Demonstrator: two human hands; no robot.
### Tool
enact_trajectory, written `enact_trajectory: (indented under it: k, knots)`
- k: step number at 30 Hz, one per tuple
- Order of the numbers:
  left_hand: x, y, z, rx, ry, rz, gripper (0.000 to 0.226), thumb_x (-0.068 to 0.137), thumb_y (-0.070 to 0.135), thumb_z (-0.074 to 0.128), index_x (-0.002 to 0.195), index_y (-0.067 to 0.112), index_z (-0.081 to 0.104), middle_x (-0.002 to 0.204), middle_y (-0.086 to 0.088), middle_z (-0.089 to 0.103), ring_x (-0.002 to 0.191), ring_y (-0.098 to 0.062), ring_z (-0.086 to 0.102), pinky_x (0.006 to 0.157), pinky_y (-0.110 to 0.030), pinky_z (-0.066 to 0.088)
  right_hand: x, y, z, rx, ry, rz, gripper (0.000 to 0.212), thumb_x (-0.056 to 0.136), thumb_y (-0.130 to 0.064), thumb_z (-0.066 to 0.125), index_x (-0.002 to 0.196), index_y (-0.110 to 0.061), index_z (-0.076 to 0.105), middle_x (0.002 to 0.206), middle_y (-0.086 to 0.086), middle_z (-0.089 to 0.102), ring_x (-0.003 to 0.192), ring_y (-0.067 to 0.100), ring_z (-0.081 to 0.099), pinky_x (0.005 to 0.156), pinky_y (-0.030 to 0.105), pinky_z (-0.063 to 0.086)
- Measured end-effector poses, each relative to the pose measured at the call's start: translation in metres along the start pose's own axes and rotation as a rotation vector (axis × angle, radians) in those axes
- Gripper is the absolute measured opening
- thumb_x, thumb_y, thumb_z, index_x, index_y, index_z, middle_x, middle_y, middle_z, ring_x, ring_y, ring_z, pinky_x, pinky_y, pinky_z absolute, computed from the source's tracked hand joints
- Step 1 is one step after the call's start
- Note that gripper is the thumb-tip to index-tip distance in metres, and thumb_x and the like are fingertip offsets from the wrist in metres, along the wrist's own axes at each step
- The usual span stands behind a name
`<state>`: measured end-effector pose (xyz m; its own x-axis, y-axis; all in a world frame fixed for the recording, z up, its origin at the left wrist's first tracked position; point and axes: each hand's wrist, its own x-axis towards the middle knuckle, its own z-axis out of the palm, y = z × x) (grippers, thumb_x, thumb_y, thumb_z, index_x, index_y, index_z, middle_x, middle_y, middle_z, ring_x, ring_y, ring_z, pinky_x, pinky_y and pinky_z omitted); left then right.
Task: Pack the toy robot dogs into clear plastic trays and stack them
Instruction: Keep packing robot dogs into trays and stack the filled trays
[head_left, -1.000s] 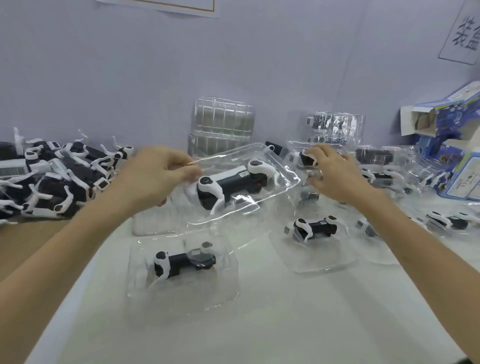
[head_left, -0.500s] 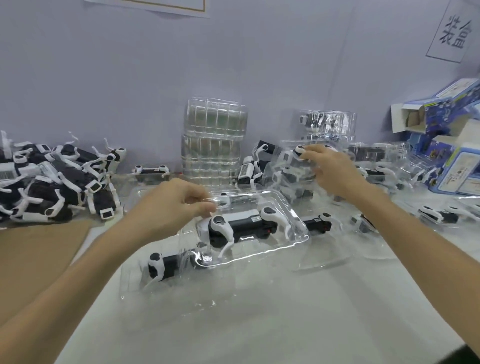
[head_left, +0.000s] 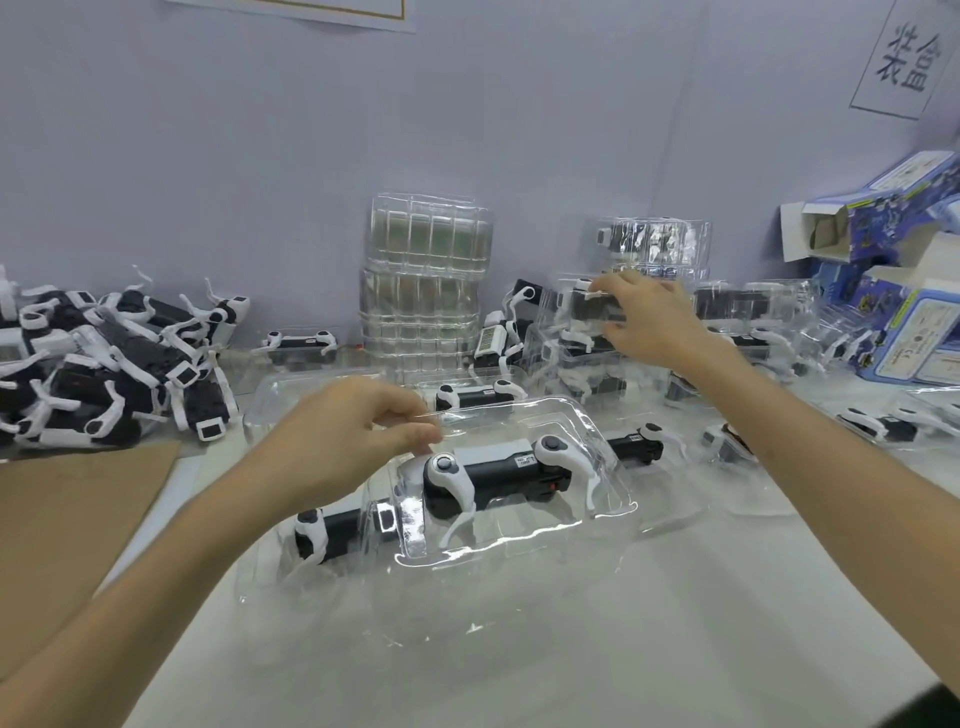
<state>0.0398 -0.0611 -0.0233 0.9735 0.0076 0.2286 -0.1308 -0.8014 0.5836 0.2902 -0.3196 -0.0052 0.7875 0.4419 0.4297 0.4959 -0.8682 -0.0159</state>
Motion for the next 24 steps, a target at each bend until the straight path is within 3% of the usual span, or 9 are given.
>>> enact_trajectory:
  k: [3,5,7,10,12,15,18,22,24]
  knots:
    - [0.001,0.001,0.002,0.017,0.001,-0.011,0.014,0.093,0.037,0.064,0.090,0.028,0.075,0.094,0.020,0.072,0.049,0.021,0.050,0.052,-0.014,0.032,-0.013,-0.015,-0.018,0.104,0.047,0.020,0.055,0.094,-0.019,0.062,0.145,-0.021,0.043,0.151,0.001,0.044,0.134,0.021,0.045,0.119,0.044,0.022]
    - [0.002,0.001,0.005,0.017,0.002,-0.018,0.016,0.093,0.038,0.064,0.090,0.027,0.075,0.094,0.019,0.072,0.049,0.021,0.050,0.053,-0.018,0.033,-0.030,-0.037,-0.038,0.433,0.117,-0.026,0.047,0.095,-0.020,0.064,0.141,-0.019,0.050,0.145,-0.001,0.050,0.130,0.016,0.049,0.117,0.041,0.030]
    - [0.004,0.000,0.008,0.022,0.008,-0.032,0.020,0.093,0.040,0.064,0.088,0.024,0.075,0.091,0.013,0.073,0.046,0.016,0.050,0.052,-0.021,0.034,-0.061,-0.065,-0.065,0.763,0.018,-0.207,0.046,0.093,-0.035,0.065,0.136,-0.024,0.054,0.138,-0.011,0.056,0.125,0.004,0.053,0.110,0.032,0.043]
    - [0.008,-0.002,0.009,-0.033,0.018,-0.091,0.021,0.093,0.040,0.064,0.083,0.025,0.074,0.081,0.007,0.073,0.036,0.000,0.047,0.046,-0.023,0.038,-0.126,-0.101,-0.080,0.563,-0.247,-0.556,0.068,0.079,-0.065,0.068,0.140,-0.045,0.045,0.146,-0.029,0.042,0.131,-0.012,0.039,0.104,0.002,0.028]
    - [0.010,-0.002,0.012,-0.117,0.016,-0.118,0.021,0.096,0.038,0.062,0.082,0.027,0.074,0.080,0.013,0.074,0.034,-0.006,0.042,0.041,-0.021,0.041,-0.159,-0.111,-0.069,0.315,-0.215,-0.642,0.061,0.081,-0.056,0.073,0.137,-0.047,0.048,0.150,-0.026,0.038,0.133,-0.007,0.036,0.108,0.011,0.030]
    - [0.010,0.004,0.022,-0.277,0.029,-0.142,0.022,0.101,0.037,0.052,0.098,0.027,0.072,0.094,0.015,0.074,0.041,-0.012,0.057,0.045,-0.025,0.049,-0.178,-0.093,-0.052,0.265,0.030,-0.630,0.037,0.086,-0.020,0.077,0.121,-0.029,0.070,0.135,-0.016,0.061,0.118,0.012,0.061,0.093,0.036,0.054]
    - [0.009,0.008,0.029,-0.356,0.110,-0.152,0.023,0.103,0.037,0.044,0.119,0.033,0.060,0.114,0.021,0.062,0.061,-0.013,0.072,0.058,-0.036,0.059,-0.179,-0.040,-0.045,0.288,0.178,-0.463,0.029,0.087,-0.017,0.072,0.114,-0.029,0.073,0.126,-0.016,0.066,0.101,0.017,0.071,0.074,0.039,0.060]
    - [0.011,0.009,0.029,-0.261,0.208,-0.092,0.020,0.101,0.032,0.049,0.111,0.034,0.066,0.112,0.021,0.065,0.070,-0.005,0.070,0.071,-0.039,0.059,-0.166,0.019,-0.022,0.160,0.142,-0.241,0.037,0.084,-0.007,0.076,0.113,-0.029,0.074,0.119,-0.019,0.067,0.098,0.020,0.072,0.070,0.033,0.055]
    - [0.009,0.018,0.039,-0.121,0.242,-0.039,0.019,0.099,0.030,0.052,0.101,0.034,0.070,0.103,0.018,0.070,0.074,-0.006,0.068,0.073,-0.033,0.055,-0.154,0.033,-0.010,0.169,0.138,-0.190,0.036,0.084,0.000,0.075,0.112,-0.023,0.075,0.118,-0.011,0.070,0.099,0.024,0.071,0.073,0.039,0.057]
